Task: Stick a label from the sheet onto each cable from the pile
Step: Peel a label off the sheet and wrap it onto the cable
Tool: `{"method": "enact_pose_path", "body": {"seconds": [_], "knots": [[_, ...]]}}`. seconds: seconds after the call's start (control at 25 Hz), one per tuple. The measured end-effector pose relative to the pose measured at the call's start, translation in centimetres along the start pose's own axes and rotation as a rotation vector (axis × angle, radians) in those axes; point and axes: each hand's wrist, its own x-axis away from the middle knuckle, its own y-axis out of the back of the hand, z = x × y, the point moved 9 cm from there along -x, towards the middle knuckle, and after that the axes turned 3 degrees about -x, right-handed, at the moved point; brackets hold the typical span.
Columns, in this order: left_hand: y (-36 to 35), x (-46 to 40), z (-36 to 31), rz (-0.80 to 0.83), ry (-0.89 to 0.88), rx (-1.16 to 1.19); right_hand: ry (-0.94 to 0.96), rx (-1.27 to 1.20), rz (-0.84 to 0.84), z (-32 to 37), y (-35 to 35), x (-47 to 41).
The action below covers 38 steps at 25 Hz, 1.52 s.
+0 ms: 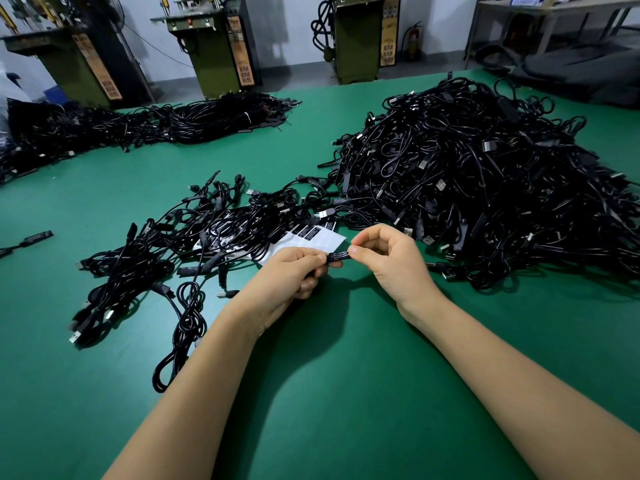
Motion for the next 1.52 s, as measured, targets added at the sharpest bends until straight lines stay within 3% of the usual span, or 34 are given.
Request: {"method": "enact_pose_path", "body": {"seconds": [0.24, 0.52, 0.72, 0.88, 1.08, 1.28, 1.52], "knots": [[0.5, -0.1, 0.3, -0.070, -0.003, -0.019, 0.011, 0.035, -0.001, 0.0, -0.1, 0.0], [0.6, 0.4, -0.1, -0.245, -0.063, -0.210, 0.028, 0.063, -0.021, 0.0, 0.0, 0.0], [0.6, 0.7, -0.6, -0.368, -0.124, -0.284, 0.098, 0.329, -0.105, 0.3, 0.4, 0.4], [0.5, 0.8, -0.5, -0.376, -0.136, -0.279, 0.125, 0.409, -0.144, 0.4, 0.5, 0.4], [0.3, 0.8, -0.8, -0.352, -0.187, -0.185, 0.026, 0.244, -0.171, -0.6, 1.1, 0.1], [-0.2, 0.8, -1.5, -0.286, -0.269, -0.156, 0.043, 0.166, 0.033, -0.3, -0.7, 0.2], [0.1, 0.7, -1.1, -0.349, -0.212, -0.289, 0.029, 0.017, 0.098, 0.1, -1.1, 0.2]]}}
